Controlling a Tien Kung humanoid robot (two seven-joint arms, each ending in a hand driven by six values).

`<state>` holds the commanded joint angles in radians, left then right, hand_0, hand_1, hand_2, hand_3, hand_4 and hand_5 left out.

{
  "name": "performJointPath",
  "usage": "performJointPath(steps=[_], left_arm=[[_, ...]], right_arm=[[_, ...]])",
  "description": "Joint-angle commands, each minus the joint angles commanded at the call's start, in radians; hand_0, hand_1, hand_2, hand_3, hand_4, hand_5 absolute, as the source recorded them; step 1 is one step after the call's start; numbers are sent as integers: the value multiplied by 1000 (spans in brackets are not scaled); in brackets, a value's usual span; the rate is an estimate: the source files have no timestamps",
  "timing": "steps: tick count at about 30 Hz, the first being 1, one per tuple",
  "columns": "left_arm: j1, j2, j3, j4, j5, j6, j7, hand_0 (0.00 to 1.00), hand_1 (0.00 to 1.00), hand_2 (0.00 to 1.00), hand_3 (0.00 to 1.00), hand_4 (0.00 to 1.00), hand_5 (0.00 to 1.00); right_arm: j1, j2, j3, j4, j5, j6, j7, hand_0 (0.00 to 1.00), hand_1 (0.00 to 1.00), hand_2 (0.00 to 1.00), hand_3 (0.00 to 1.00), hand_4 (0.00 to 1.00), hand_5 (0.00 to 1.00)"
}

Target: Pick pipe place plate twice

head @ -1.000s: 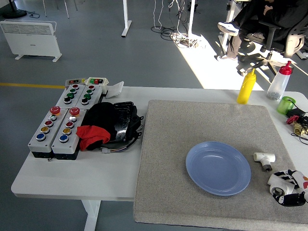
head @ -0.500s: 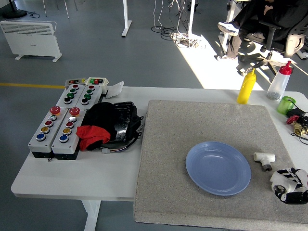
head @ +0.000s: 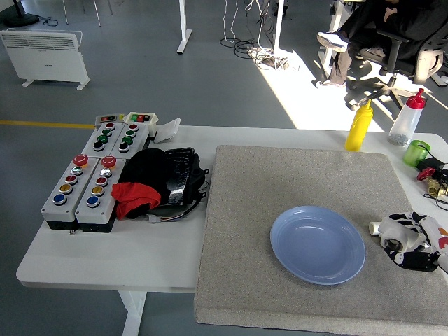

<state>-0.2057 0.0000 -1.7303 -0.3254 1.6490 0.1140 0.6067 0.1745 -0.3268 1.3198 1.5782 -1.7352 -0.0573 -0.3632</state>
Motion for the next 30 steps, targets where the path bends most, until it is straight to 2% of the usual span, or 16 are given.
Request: performJointPath(steps=[5,9,10,15,16,18,21,22,27,28,30], left_arm=[[7,0,17,2,-25,6,-2,675,670,700,639,338,998],[8,0,35,1,-46,10,3,675,670,700,639,338,998],[9,0,38,2,-49,11,3,675,670,700,639,338,998],[9,0,48,2,-65,15,3,675,670,700,639,338,998],[8,0,49,2,-66,15,3,676,670,700,639,340,998],[8,0,53,2,-71,15,3,676,670,700,639,340,998],[7,0,55,2,-74,16,3,676,670,700,639,340,998],[6,0,57,3,-78,18,2,677,670,701,639,339,998],[3,0,62,3,-86,20,2,677,670,701,639,339,998],[3,0,62,3,-86,20,2,678,670,701,638,339,998],[2,0,64,4,-88,19,1,678,670,701,638,339,998]], right_arm=[[82,1,-82,-43,20,-10,15,322,458,546,666,630,107],[175,1,-184,-117,45,-8,28,322,458,546,666,630,107],[192,1,-206,-131,47,-9,33,392,496,549,667,625,104],[288,8,-320,-222,72,-7,61,392,496,549,667,625,104],[303,10,-336,-239,73,-6,62,517,558,562,667,621,107],[333,18,-365,-275,57,-7,75,517,558,562,667,621,107],[344,22,-376,-287,50,-9,81,517,558,562,667,621,107],[364,28,-397,-314,37,-12,89,686,662,639,666,620,105],[407,47,-456,-386,4,-30,110,686,662,639,666,620,105],[411,49,-460,-392,1,-32,112,802,772,804,694,620,103],[422,58,-472,-414,-11,-33,110,802,772,804,694,620,103]])
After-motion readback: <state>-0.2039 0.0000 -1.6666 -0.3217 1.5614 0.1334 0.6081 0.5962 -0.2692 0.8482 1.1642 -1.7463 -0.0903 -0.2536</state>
